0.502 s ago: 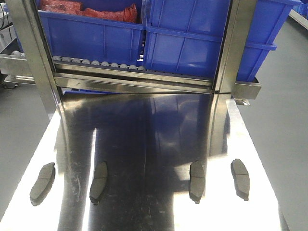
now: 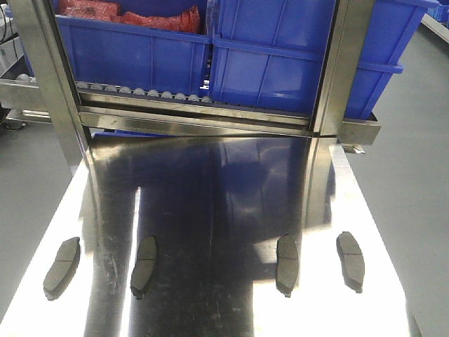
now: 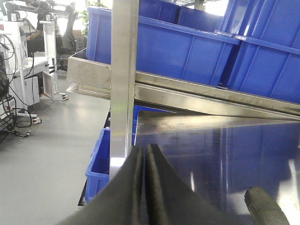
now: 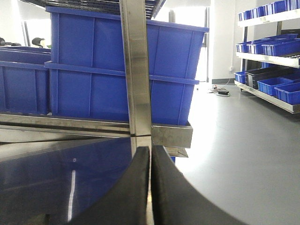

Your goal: Move and align brake pads A on conveyor

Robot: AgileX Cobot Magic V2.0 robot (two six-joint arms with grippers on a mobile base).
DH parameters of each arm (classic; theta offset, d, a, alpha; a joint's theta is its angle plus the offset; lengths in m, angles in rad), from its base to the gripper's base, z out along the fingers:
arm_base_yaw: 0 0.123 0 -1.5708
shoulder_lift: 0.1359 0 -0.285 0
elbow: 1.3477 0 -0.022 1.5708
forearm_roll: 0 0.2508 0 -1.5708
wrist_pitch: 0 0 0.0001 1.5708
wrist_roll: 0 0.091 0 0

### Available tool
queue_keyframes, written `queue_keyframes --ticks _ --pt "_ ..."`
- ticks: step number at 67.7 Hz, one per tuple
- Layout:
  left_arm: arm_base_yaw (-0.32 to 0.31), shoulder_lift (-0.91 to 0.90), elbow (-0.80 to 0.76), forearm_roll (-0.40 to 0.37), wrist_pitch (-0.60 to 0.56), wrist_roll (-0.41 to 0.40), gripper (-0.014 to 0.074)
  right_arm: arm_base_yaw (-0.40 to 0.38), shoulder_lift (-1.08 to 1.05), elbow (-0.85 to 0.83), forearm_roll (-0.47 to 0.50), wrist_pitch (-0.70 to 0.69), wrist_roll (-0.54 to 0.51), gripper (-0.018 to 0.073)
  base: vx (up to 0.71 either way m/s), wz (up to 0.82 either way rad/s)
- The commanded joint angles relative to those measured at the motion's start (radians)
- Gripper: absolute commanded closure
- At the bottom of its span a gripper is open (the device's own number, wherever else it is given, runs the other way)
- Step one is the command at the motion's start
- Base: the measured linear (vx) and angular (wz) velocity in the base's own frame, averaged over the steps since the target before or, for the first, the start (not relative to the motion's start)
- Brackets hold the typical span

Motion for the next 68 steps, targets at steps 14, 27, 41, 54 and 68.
queue_keyframes --ticks 14,27,41,54,68 --pt "0.0 -0.014 0.017 -0.009 -0.082 -0.001 0.0602 -0.004 -0.013 0.011 -0.01 -0.075 -0.005 0.0571 0.0 0.0" --pt "0.0 -0.014 0.017 -0.009 -0.082 -0.001 0.0602 -0.004 -0.013 0.012 -0.007 -0.075 -0.005 0.0571 0.0 0.0" --pt "0.0 -0.014 0.017 -0.009 -0.088 -0.001 0.0602 -0.004 -0.013 0.012 -0.007 -0.075 -0.005 0.0571 0.0 0.0" --pt "0.0 -0.014 0.017 -0.009 -0.108 -0.001 0.0602 -0.004 -0.013 0.012 -0.007 -0.075 -0.005 0.0571 0.0 0.0" --pt "0.0 -0.014 -0.009 -0.009 -0.259 0.0 0.0602 -0.004 -0.013 0.012 -0.007 -0.075 -0.005 0.0571 0.0 0.0"
